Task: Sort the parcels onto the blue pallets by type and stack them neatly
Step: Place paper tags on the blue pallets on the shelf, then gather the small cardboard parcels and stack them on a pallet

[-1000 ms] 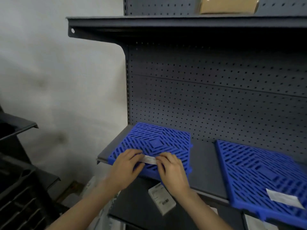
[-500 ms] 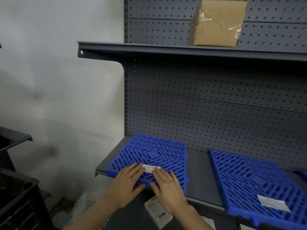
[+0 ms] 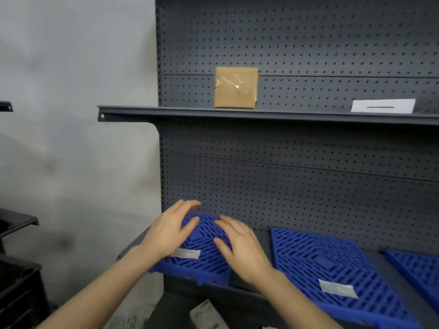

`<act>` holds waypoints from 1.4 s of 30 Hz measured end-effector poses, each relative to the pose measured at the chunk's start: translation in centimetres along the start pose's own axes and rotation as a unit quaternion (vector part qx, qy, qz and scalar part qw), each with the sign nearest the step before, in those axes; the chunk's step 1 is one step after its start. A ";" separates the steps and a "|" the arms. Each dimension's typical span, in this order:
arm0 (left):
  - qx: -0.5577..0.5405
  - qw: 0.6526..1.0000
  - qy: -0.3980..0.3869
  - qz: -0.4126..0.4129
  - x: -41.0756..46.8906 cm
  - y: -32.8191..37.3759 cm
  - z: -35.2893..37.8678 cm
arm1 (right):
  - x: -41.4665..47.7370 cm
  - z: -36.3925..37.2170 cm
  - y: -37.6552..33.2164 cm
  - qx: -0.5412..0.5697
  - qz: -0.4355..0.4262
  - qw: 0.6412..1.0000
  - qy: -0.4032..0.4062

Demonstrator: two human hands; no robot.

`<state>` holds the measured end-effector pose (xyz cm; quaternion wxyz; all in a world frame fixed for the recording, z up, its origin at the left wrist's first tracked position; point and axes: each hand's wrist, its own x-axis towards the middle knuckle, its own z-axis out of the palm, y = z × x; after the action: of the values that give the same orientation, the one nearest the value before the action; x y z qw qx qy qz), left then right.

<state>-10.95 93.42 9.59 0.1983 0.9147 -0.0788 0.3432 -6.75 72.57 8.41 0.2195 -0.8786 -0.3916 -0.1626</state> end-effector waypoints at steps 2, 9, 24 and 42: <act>-0.023 0.999 0.049 0.002 1.7 2.9 -1.8 | 0.2 -3.6 0.0 -0.004 -0.018 0.999 0.029; -0.090 0.974 0.207 0.028 7.1 11.9 -9.4 | 1.6 -16.9 -2.7 -0.006 -0.088 0.976 0.200; -0.047 0.999 0.026 0.006 18.8 12.7 -15.0 | 13.1 -25.0 -3.5 -0.051 0.037 0.993 0.099; -0.119 0.960 0.244 0.060 13.7 18.8 -9.0 | 4.2 -24.9 -3.0 0.021 -0.077 0.967 0.243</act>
<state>-11.24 80.00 30.60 0.2979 0.7663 -0.1232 0.5558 -9.18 64.19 32.26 0.3130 -0.7751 -0.3966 -0.3795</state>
